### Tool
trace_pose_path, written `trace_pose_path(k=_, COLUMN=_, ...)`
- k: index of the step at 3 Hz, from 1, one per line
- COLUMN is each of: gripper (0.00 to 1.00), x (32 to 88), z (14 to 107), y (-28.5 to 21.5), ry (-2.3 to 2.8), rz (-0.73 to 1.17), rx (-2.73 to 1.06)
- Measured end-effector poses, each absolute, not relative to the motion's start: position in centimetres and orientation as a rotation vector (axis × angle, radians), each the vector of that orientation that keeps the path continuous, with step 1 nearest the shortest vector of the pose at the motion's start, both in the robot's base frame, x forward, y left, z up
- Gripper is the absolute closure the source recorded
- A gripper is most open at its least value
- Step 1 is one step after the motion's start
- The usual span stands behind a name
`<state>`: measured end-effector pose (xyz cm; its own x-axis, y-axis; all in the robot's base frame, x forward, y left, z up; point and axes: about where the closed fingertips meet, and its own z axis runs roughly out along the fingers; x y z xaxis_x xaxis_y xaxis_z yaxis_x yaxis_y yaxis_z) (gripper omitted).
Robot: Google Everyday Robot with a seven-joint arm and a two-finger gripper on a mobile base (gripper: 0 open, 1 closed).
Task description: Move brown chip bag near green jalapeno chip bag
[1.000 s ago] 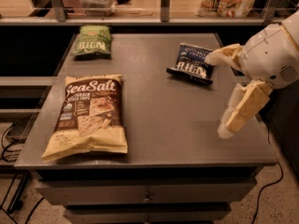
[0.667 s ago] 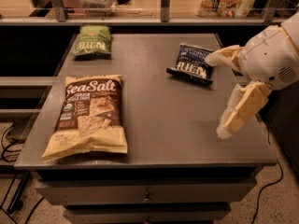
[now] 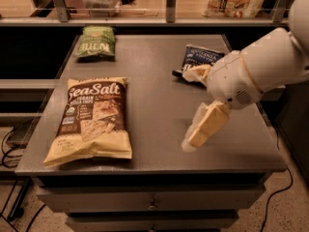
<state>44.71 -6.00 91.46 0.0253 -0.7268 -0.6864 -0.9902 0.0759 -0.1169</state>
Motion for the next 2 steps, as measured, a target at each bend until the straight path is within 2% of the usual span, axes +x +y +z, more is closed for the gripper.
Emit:
trace_pose_path(k=1, gripper=0.00, x=46.0, z=88.5, y=-3.5, ry=1.779, rz=0.535, rx=-1.682)
trace_pose_path(k=2, gripper=0.00, x=47.7, z=83.6, y=1.2, ry=1.830, rz=0.567, rx=-1.667)
